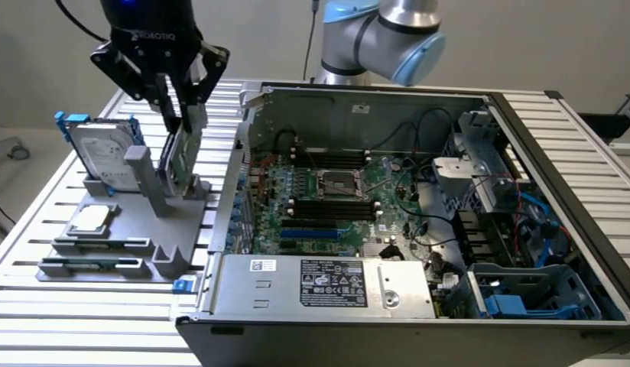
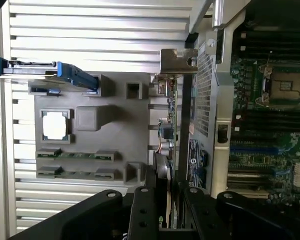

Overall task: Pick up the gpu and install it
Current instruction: 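Pick up the gpu and move the gpu toward the slot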

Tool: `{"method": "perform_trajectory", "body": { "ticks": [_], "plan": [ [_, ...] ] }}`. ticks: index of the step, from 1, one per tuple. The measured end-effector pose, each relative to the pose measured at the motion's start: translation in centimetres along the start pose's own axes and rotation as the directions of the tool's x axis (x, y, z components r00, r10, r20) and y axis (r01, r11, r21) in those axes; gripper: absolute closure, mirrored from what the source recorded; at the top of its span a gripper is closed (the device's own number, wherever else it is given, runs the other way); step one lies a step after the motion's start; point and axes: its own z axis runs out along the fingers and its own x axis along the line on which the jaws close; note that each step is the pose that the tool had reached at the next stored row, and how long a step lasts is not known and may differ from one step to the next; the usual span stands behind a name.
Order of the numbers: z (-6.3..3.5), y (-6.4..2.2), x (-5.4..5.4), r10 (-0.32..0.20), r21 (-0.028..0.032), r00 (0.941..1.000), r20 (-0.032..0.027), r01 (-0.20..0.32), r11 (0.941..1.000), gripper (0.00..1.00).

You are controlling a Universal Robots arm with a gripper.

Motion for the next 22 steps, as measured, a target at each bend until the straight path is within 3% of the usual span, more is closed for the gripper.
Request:
{"method": "perform_trajectory", "body": {
  "ticks": [6,8,13,15,18,20,22],
  "plan": [
    [-2.77,-0.22,-2.6,0.000,-0.0002,1.0000,-0.0078,0.000,1.0000,0.74],
    [-3.69,-0.32,-3.4,0.000,-0.0001,0.9999,-0.0148,0.000,1.0000,0.74],
    [-4.83,-0.47,-5.5,0.000,-0.0008,0.9990,-0.0442,0.000,1.0000,0.74],
    [-4.90,-0.52,-6.4,0.000,-0.0006,0.9981,-0.0617,0.000,1.0000,0.74],
    [-4.93,-0.62,-7.7,0.000,0.0010,0.9966,-0.0825,0.000,1.0000,0.74],
    [-4.94,-0.68,-8.6,0.000,0.0015,0.9959,-0.0908,0.000,1.0000,0.74],
    [-4.96,-0.73,-9.6,0.000,0.0016,0.9956,-0.0940,0.000,1.0000,0.74]
  ]
}}
